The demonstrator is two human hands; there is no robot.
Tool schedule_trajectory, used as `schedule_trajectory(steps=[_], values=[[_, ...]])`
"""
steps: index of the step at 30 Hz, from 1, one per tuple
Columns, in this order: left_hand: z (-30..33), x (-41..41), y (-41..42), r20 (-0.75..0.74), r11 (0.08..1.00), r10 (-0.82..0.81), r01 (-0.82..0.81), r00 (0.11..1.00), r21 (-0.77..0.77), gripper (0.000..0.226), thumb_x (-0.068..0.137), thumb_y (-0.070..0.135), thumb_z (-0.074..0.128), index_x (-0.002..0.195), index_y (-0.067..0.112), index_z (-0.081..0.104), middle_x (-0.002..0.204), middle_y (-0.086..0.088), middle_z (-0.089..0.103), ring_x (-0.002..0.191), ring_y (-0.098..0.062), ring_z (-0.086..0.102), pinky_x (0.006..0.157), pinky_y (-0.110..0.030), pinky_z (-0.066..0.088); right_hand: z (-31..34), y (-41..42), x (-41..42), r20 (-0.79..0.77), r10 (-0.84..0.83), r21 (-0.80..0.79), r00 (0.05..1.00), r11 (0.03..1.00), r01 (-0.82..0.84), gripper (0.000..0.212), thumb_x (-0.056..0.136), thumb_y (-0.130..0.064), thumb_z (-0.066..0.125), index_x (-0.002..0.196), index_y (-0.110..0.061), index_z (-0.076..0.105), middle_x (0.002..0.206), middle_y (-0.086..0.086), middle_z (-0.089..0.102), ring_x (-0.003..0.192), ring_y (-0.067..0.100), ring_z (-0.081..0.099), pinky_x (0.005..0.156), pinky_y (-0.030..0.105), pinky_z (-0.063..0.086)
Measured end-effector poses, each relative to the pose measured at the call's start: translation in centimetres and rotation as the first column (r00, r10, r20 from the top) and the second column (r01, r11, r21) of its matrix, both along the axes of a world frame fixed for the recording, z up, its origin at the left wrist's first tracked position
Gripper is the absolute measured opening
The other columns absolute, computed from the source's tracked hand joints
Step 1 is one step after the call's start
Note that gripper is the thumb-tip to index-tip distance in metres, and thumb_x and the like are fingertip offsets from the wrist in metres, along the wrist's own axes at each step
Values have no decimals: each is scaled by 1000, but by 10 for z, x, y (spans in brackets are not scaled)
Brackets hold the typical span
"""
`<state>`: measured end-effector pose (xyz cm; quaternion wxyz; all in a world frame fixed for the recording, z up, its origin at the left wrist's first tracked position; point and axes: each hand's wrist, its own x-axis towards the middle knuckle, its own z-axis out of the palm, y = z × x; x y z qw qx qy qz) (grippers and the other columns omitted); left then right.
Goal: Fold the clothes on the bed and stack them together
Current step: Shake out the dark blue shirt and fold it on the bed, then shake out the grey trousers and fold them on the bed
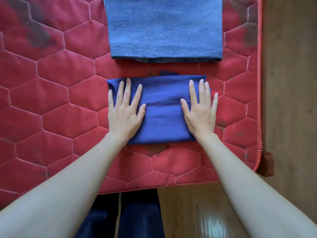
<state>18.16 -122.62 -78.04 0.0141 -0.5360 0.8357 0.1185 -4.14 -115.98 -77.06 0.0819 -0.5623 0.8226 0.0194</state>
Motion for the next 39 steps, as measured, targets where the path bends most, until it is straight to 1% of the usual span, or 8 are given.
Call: schedule_trajectory(steps=[6,9,12,16,21,28,34,39], values=[[25,-4,-4,-40,997,57,-55,998,62,50,101,30,42,147,12,38,156,-16,28,145,-31,24,116,-56,11,22,-11,0,14,49,15,999,999,-49,56,101,-43,33,150,-15,32,156,16,27,147,29,20,119,50,9],[46,3,-6,-95,993,121,-118,988,30,42,97,20,51,136,3,52,147,-20,42,138,-34,38,112,-57,22,43,-23,12,87,39,-119,995,993,-28,44,99,-25,47,137,-3,50,145,20,44,139,34,36,117,50,23],[60,24,-7,-112,988,132,-140,985,-64,36,93,17,54,125,2,61,130,-18,58,120,-36,55,102,-55,37,61,-35,34,144,98,-253,985,966,-59,32,92,-13,58,120,0,64,124,18,62,117,34,58,102,47,44],[68,66,1,-76,979,170,-177,983,-103,33,91,21,52,118,7,66,116,-12,65,106,-33,60,96,-49,42,74,-45,78,163,227,-237,960,954,-185,27,90,-13,59,114,-2,68,118,15,66,112,30,62,97,45,48],[70,130,17,-20,964,239,-240,971,-119,37,90,25,51,119,8,66,118,-12,65,110,-33,59,99,-52,40,81,-49,142,139,349,-242,927,920,-310,24,88,-13,63,109,-2,69,111,13,68,108,30,64,93,44,50],[77,249,6,3,927,365,-363,931,-91,42,89,27,51,124,9,64,123,-13,63,117,-34,56,102,-55,38,81,-62,266,114,502,-228,857,853,-469,26,84,-16,71,108,-6,70,108,10,70,108,30,64,91,43,52],[80,394,-35,-18,908,419,-419,908,-28,41,89,22,58,128,7,61,129,-16,59,122,-37,52,105,-57,34,85,-105,397,152,474,-136,867,879,-457,28,87,-19,66,113,-7,69,115,12,68,114,31,61,95,44,49],[81,534,-88,-10,891,446,-444,895,-95,43,88,25,52,126,7,62,127,-16,61,121,-36,53,103,-56,35,84,-167,523,205,481,-106,853,877,-469,29,91,-19,62,117,-6,67,120,14,65,120,33,57,98,46,45]])
